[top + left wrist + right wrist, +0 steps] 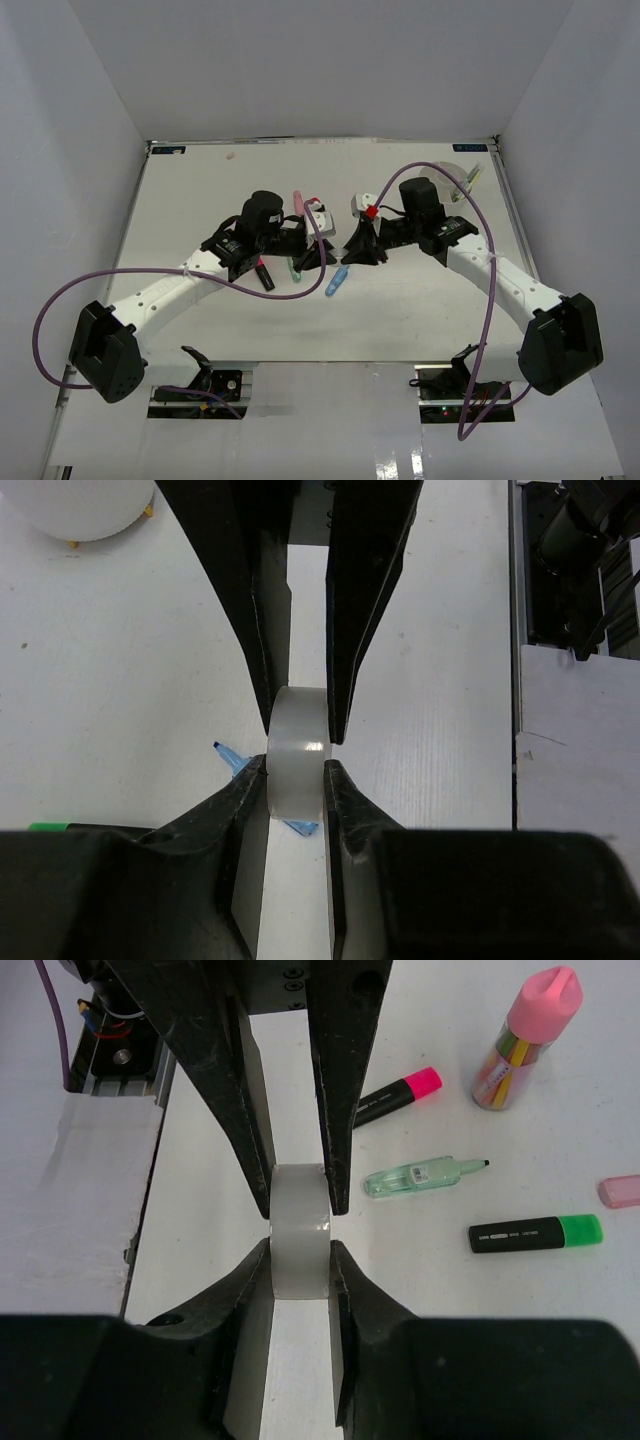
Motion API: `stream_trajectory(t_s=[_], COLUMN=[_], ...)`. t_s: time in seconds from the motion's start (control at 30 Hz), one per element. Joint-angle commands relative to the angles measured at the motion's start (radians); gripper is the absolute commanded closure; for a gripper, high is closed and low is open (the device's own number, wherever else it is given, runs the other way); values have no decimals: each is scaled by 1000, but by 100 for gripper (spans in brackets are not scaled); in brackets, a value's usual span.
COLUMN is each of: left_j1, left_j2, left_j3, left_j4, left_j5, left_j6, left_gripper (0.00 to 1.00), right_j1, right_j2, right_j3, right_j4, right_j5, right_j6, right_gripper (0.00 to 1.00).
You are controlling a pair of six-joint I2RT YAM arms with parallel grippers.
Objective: Sort the stationery into containers
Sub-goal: Place the stationery in the storage box.
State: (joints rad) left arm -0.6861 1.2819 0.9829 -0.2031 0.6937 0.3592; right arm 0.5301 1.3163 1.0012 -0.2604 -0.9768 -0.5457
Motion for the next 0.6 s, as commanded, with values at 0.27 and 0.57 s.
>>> stream_trajectory(t_s=[0.27,0.57], left_j1=[3,8], left_j2=[19,-29], left_j3=[27,2], left_j4=[24,79], left_j5=[-66,-449], left_j6=[-71,-261], left_gripper=[23,2], right_j1=[-7,-136], right_j2=[-5,35], right_j3=[51,69], right_j4=[10,69], right_j5=[205,841], right_j6=[56,280], right_gripper=[92,92])
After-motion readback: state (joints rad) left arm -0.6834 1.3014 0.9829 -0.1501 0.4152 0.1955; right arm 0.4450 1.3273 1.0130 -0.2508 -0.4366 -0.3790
